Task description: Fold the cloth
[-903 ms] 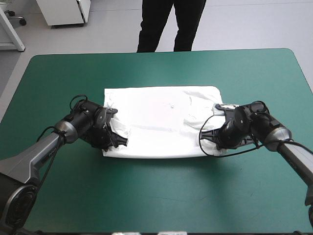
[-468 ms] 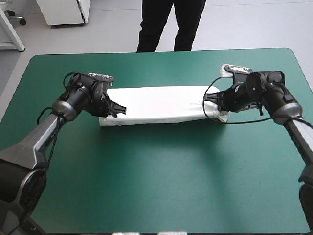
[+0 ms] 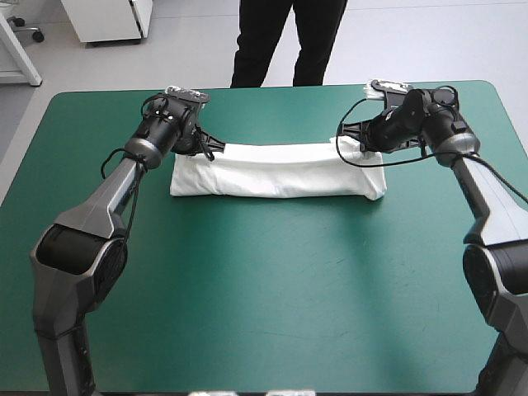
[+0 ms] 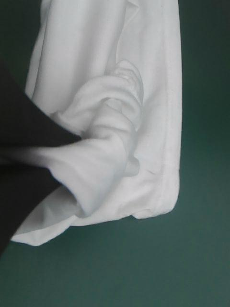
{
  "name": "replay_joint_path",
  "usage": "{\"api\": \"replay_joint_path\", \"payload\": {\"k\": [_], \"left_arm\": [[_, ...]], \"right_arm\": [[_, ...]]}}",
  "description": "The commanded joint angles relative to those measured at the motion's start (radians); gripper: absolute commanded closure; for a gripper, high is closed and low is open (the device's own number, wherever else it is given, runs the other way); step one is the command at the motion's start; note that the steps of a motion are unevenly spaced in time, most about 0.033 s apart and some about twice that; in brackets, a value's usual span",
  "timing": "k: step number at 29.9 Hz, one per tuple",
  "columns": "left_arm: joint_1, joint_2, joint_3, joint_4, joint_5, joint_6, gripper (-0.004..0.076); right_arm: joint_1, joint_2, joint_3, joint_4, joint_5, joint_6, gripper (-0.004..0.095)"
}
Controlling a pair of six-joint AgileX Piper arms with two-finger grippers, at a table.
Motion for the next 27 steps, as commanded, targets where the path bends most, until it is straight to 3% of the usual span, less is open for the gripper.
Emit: {"api": "replay_joint_path", "payload": {"k": [1, 12, 14, 19, 21, 24, 27], "left_arm": [[0.017, -0.006, -0.066, 0.018, -0.045, -0.015, 0.0733], [0.068, 0.075, -0.066, -0.020, -0.160, -0.043, 0.0720], [0.068, 0.082, -0.066, -0.039, -0.155, -0.022, 0.0640], [0.068, 0.082, -0.080, -0.148, -0.166, 0.061, 0.0272], [0.066, 0.082, -0.102, -0.148, -0.133, 0.061, 0.0184], [0.066, 0.082, -0.160, -0.135, -0.044, 0.061, 0.0162], [0.066, 0.082, -0.219, -0.127, 0.029, 0.061, 0.0217]], "right_arm": [[-0.010, 0.016, -0.091, -0.005, -0.050, -0.013, 0.0925], [-0.020, 0.136, -0.147, 0.001, -0.069, -0.032, 0.0909], [-0.020, 0.139, -0.147, 0.010, -0.062, -0.075, 0.0825], [-0.020, 0.139, -0.147, 0.047, -0.027, -0.111, 0.0423], [-0.020, 0.139, -0.147, 0.060, -0.016, -0.111, 0.0370], [-0.020, 0.120, -0.147, 0.058, 0.001, -0.111, 0.0372], [-0.020, 0.092, -0.147, 0.046, 0.025, -0.111, 0.0371]]}}
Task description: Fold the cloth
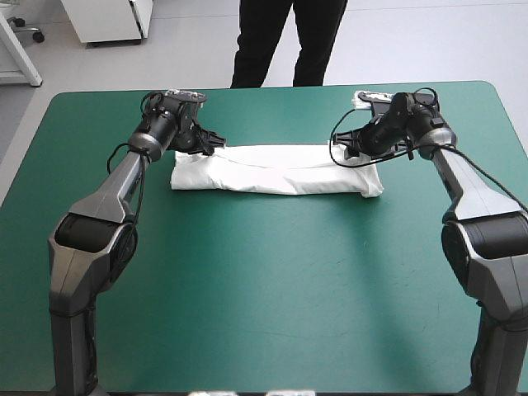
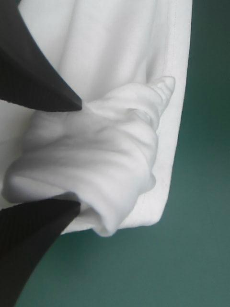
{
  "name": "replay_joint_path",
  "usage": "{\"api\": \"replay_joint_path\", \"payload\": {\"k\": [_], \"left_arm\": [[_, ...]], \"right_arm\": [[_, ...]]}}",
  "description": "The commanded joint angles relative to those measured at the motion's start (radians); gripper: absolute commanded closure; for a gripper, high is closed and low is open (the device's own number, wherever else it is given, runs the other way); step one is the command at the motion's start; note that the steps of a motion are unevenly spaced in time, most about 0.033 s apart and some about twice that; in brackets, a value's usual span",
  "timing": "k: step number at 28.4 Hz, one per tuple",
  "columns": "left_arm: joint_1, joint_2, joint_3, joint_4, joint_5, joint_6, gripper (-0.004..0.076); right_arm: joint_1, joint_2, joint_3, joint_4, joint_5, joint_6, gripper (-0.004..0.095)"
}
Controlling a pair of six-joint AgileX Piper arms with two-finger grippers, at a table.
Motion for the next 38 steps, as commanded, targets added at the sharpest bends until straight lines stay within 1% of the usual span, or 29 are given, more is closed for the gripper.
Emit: {"api": "replay_joint_path", "payload": {"k": [1, 3, 5, 6, 7, 10, 13, 19, 23, 25, 30, 36, 38], "left_arm": [[0.000, -0.067, -0.100, 0.006, 0.056, -0.001, 0.0264], [0.000, -0.072, -0.136, -0.003, 0.074, 0.000, 0.0400], [0.000, -0.079, -0.170, -0.050, 0.076, 0.039, 0.0615], [0.000, -0.081, -0.185, -0.085, 0.076, 0.064, 0.0710], [-0.002, -0.085, -0.198, -0.130, 0.074, 0.094, 0.0724], [-0.007, -0.087, -0.215, -0.267, 0.077, 0.160, 0.0733], [-0.036, -0.087, -0.215, -0.335, 0.082, 0.183, 0.0733], [-0.142, -0.085, -0.212, -0.327, 0.061, 0.210, 0.0733], [-0.205, -0.067, -0.211, -0.323, -0.001, 0.210, 0.0733], [-0.221, -0.050, -0.211, -0.323, -0.016, 0.210, 0.0733], [-0.233, 0.006, -0.211, -0.324, 0.011, 0.208, 0.0733], [-0.233, 0.080, -0.211, -0.319, 0.004, 0.208, 0.0733], [-0.233, 0.119, -0.211, -0.325, 0.035, 0.208, 0.0733]], "right_arm": [[-0.009, -0.110, -0.033, 0.007, 0.007, -0.010, 0.0372], [-0.009, -0.136, -0.033, 0.007, 0.017, -0.010, 0.0372], [-0.009, -0.163, -0.033, -0.001, 0.022, -0.010, 0.0371], [-0.009, -0.172, -0.033, -0.011, 0.024, -0.010, 0.0375], [-0.009, -0.185, -0.033, -0.019, 0.026, -0.010, 0.0385], [-0.009, -0.206, -0.033, -0.033, 0.048, -0.010, 0.0423], [-0.009, -0.215, -0.033, -0.033, 0.074, -0.009, 0.0445], [-0.009, -0.219, -0.033, -0.037, 0.079, 0.002, 0.0445], [-0.009, -0.219, -0.033, -0.039, 0.100, 0.006, 0.0445], [-0.009, -0.219, -0.033, -0.045, 0.119, 0.006, 0.0445], [-0.009, -0.219, -0.033, -0.048, 0.128, 0.006, 0.0445], [-0.009, -0.219, -0.033, -0.044, 0.126, 0.009, 0.0446], [-0.016, -0.219, -0.033, -0.039, 0.128, 0.021, 0.0445]]}}
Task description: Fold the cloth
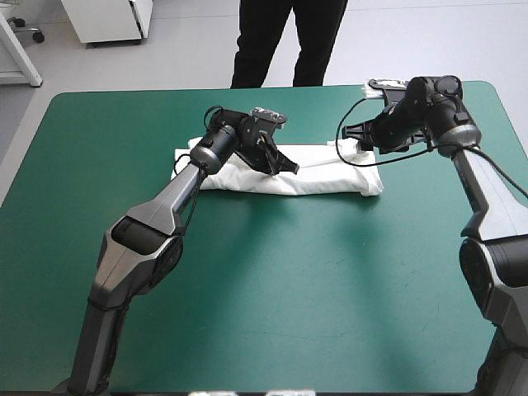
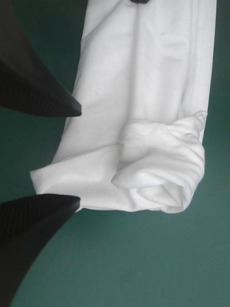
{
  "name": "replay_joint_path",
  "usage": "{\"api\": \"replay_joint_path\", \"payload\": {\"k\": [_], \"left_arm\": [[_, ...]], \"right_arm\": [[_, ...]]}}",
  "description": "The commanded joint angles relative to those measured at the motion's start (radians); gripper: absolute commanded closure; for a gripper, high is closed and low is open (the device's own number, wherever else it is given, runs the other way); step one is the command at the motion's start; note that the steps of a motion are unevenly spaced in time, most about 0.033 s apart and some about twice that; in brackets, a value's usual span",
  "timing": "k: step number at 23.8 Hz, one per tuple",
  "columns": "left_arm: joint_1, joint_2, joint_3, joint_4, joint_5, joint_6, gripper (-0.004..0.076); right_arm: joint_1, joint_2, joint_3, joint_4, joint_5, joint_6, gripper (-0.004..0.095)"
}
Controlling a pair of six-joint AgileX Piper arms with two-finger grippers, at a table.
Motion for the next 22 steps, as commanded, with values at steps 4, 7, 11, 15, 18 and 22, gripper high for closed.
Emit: {"api": "replay_joint_path", "payload": {"k": [4, 7, 11, 15, 18, 22], "left_arm": [[-0.003, -0.008, -0.027, -0.019, 0.062, -0.003, 0.0733], [-0.003, -0.008, -0.029, -0.024, 0.062, -0.008, 0.0733], [-0.003, -0.008, -0.029, -0.031, 0.067, -0.001, 0.0733], [-0.003, -0.008, -0.029, -0.031, 0.090, -0.001, 0.0733], [-0.003, -0.008, -0.029, -0.027, 0.095, -0.001, 0.0733], [-0.003, -0.008, -0.029, -0.027, 0.095, -0.001, 0.0733]], "right_arm": [[-0.075, -0.065, -0.027, 0.066, -0.008, -0.010, 0.0420], [-0.141, -0.043, -0.027, 0.166, 0.018, -0.109, 0.0210], [-0.170, 0.021, -0.027, 0.297, 0.030, -0.212, 0.0156], [-0.166, 0.086, -0.027, 0.304, 0.036, -0.210, 0.0156], [-0.166, 0.133, -0.027, 0.333, 0.037, -0.213, 0.0156], [-0.166, 0.183, -0.027, 0.357, 0.038, -0.215, 0.0156]]}}
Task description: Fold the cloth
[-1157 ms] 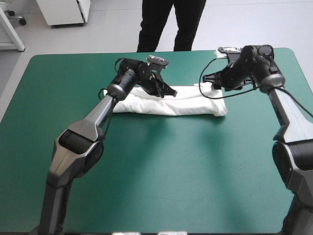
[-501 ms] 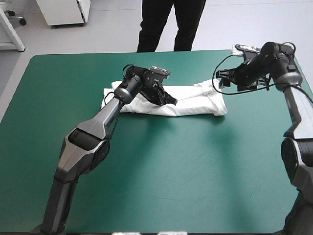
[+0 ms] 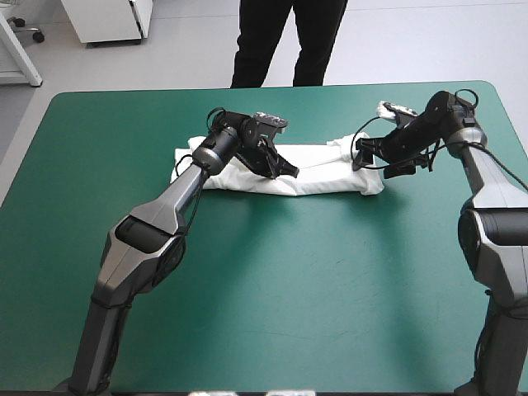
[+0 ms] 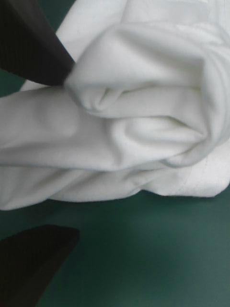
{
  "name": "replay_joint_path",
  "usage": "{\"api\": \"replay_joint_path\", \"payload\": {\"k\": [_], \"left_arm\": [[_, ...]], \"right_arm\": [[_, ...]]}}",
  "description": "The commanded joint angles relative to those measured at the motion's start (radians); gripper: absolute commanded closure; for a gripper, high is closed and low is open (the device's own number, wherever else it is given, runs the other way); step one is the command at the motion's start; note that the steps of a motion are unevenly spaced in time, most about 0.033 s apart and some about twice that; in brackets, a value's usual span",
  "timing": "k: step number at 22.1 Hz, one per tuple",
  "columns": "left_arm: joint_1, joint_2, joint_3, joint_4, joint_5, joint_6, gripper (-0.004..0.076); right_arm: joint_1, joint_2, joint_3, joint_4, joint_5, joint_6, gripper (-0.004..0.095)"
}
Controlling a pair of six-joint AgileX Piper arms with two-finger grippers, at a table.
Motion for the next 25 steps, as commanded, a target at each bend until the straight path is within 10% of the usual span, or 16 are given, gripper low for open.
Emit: {"api": "replay_joint_path", "payload": {"k": [1, 8, 12, 25], "left_arm": [[-0.003, -0.039, -0.013, -0.019, 0.048, -0.001, 0.0733], [-0.003, -0.039, -0.013, -0.019, 0.046, -0.001, 0.0733], [-0.003, -0.039, -0.013, -0.019, 0.056, -0.001, 0.0733], [-0.003, -0.039, -0.013, -0.015, 0.061, -0.001, 0.0733]], "right_arm": [[-0.005, -0.023, -0.027, 0.067, -0.007, -0.025, 0.0156], [0.058, 0.043, -0.027, 0.128, -0.007, -0.054, 0.0304], [0.087, 0.040, -0.033, 0.109, -0.009, -0.030, 0.0923], [0.149, -0.043, -0.363, 0.192, 0.073, 0.006, 0.0923]]}}
